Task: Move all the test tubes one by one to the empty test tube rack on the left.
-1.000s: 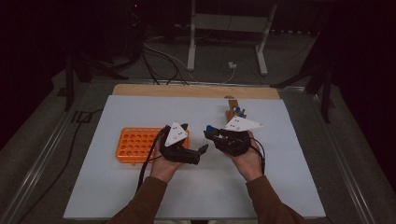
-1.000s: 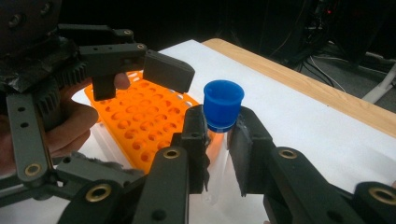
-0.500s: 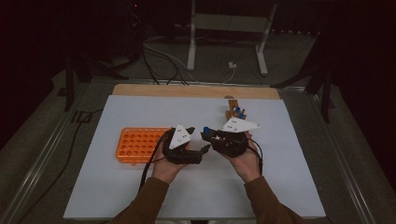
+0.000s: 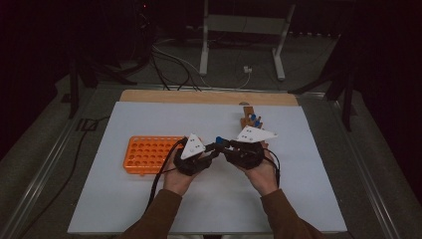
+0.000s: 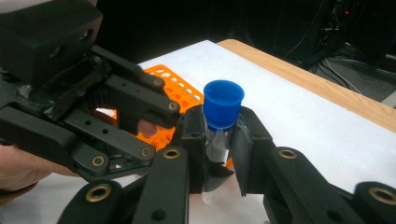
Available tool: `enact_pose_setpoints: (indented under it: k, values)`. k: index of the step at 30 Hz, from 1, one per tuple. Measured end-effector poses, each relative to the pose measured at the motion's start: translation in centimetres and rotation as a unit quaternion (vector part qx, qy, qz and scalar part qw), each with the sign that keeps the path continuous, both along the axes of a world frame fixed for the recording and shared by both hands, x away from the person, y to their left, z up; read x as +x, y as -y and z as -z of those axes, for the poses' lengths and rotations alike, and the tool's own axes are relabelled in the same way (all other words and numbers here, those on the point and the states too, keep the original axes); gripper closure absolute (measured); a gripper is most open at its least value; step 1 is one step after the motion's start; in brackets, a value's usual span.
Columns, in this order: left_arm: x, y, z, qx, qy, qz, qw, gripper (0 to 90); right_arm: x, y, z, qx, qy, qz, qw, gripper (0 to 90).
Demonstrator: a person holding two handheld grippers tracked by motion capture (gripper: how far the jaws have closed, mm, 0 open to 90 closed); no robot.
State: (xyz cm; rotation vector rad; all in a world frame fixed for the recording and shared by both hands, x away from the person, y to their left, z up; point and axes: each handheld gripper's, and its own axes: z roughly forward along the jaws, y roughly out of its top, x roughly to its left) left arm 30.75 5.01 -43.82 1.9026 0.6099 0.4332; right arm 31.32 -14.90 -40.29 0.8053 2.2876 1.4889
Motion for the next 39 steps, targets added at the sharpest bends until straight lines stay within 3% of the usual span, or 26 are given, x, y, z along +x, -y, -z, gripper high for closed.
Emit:
enact_pose_setpoints:
  k: [4, 5, 12, 14, 24, 39]
  values:
    - [0.1, -0.3, 0.1, -0.003, -0.006, -0.004, 1.0000, 77.6, 0.1, 0.4, 0.0, 0.008, -0.002, 0.003, 1.0000, 62.0]
    - [0.1, -0.5, 0.1, -0.005, -0.008, -0.005, 0.9999, 77.6, 0.2, 0.9, 0.0, 0.025, -0.010, 0.001, 0.9996, 51.3]
    - [0.2, -1.8, 0.6, -0.010, -0.018, -0.022, 0.9996, 77.6, 0.3, 2.0, 0.6, 0.026, -0.019, 0.018, 0.9993, 35.9]
    - [0.2, -2.2, 0.7, -0.011, -0.019, -0.025, 0.9994, 77.6, 0.1, 2.3, 1.1, 0.022, -0.018, 0.028, 0.9992, 25.6]
    - [0.0, -3.8, 1.3, -0.015, -0.027, -0.042, 0.9986, 77.6, -0.5, 3.3, 1.6, 0.019, -0.017, 0.038, 0.9990, 15.4]
    - [-0.3, -5.5, 2.7, -0.006, -0.043, -0.062, 0.9971, 77.6, -1.2, 5.3, 2.3, 0.026, -0.019, 0.055, 0.9979, 14.8]
